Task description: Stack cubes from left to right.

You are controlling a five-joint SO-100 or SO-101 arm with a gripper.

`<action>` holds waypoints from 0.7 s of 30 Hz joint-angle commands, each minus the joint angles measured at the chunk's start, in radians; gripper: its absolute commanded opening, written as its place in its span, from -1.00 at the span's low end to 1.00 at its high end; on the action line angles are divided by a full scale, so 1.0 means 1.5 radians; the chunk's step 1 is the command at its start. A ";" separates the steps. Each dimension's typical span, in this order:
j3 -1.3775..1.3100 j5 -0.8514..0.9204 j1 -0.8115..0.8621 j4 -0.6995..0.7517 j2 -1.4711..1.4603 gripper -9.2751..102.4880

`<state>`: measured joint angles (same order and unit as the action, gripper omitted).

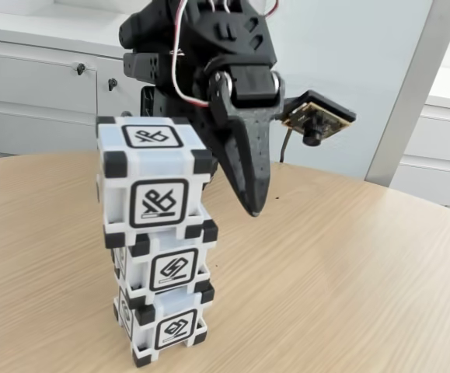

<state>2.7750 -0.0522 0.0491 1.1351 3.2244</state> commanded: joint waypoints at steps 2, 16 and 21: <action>-0.003 0.000 0.007 -0.003 0.042 -0.83; -0.002 0.015 0.007 -0.001 0.042 -0.83; -0.002 0.030 0.007 -0.001 0.042 -0.83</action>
<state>2.7765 -0.0184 0.0491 1.1351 3.2244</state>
